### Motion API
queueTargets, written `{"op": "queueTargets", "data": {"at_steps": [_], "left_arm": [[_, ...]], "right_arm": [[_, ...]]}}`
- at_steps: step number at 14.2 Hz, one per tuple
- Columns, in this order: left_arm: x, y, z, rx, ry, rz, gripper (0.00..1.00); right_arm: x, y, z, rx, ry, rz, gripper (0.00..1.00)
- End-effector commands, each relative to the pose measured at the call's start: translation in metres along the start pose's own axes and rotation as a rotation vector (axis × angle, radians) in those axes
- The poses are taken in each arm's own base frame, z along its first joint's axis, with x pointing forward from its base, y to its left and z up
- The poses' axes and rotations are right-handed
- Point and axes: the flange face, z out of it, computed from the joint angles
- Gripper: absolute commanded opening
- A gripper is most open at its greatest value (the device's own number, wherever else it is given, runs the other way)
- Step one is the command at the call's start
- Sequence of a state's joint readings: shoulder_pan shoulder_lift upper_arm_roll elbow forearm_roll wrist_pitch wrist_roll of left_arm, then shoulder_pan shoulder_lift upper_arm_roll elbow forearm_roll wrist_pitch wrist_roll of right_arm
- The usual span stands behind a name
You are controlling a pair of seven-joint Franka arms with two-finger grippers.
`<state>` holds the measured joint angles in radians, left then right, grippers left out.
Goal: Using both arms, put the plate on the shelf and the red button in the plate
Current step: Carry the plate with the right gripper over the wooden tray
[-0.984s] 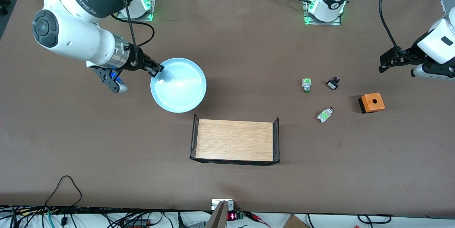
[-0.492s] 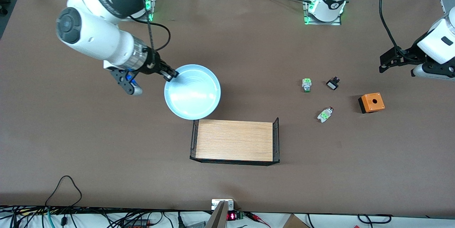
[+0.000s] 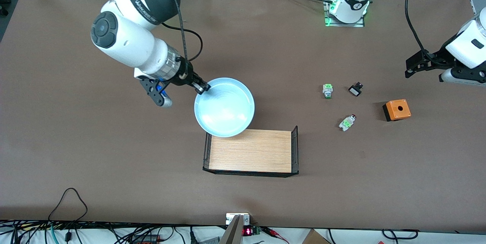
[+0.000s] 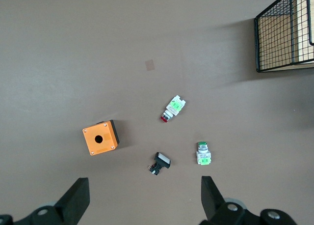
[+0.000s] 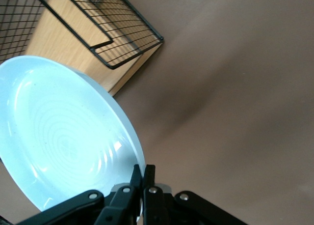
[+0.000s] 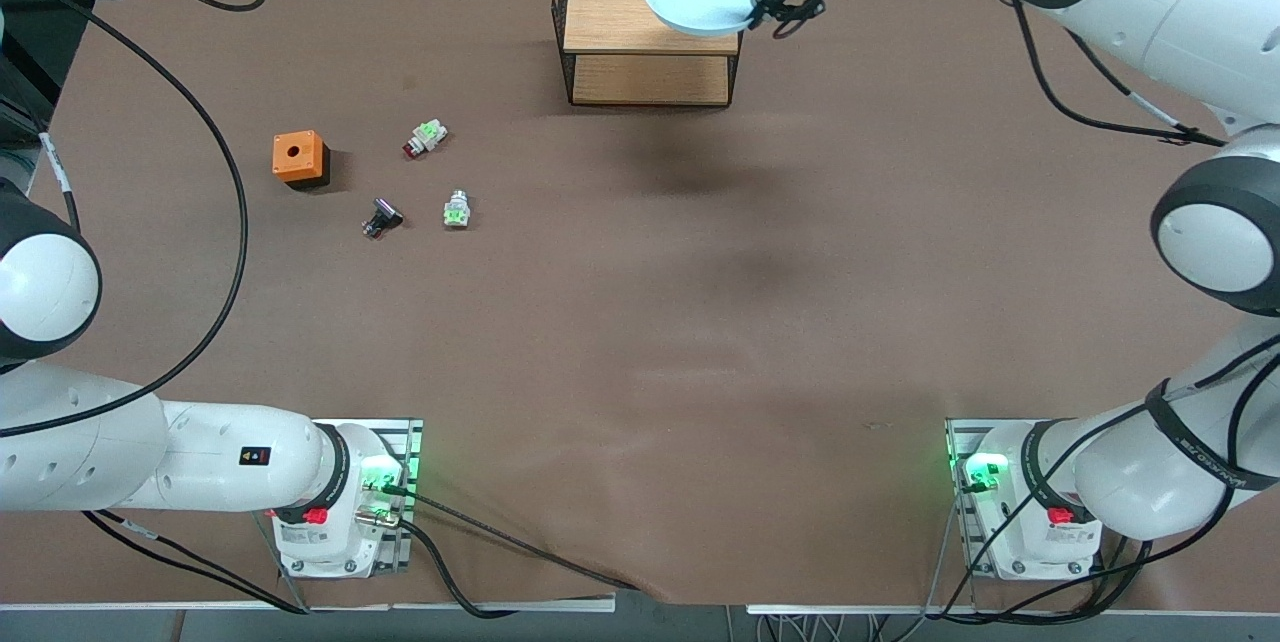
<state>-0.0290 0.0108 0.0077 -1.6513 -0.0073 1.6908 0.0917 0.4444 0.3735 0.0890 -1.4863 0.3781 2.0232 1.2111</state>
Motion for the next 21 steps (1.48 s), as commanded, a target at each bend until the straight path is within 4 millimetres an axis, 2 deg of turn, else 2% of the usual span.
{"op": "queueTargets", "data": {"at_steps": [1,4,5,8,11,21], "left_arm": [[0.004,-0.001,-0.004,0.001,-0.001,0.022,1.00],[0.004,-0.001,-0.004,0.001,0.000,0.022,1.00],[0.004,-0.002,-0.004,0.000,0.001,0.021,1.00],[0.004,-0.002,-0.004,0.001,0.000,0.021,1.00],[0.004,-0.002,-0.004,0.001,-0.001,0.021,1.00],[0.004,-0.001,-0.004,0.000,-0.001,0.022,1.00]], "right_arm": [[0.004,-0.023,0.015,0.051,0.006,0.042,0.00],[0.004,-0.029,0.039,0.080,0.018,0.046,0.00],[-0.002,-0.031,0.047,0.084,0.019,0.037,0.00],[0.003,-0.035,0.071,0.104,0.034,0.039,0.00],[0.018,-0.035,0.076,0.121,0.056,0.049,0.00],[0.028,-0.050,0.098,0.131,0.063,0.039,0.00]]}}
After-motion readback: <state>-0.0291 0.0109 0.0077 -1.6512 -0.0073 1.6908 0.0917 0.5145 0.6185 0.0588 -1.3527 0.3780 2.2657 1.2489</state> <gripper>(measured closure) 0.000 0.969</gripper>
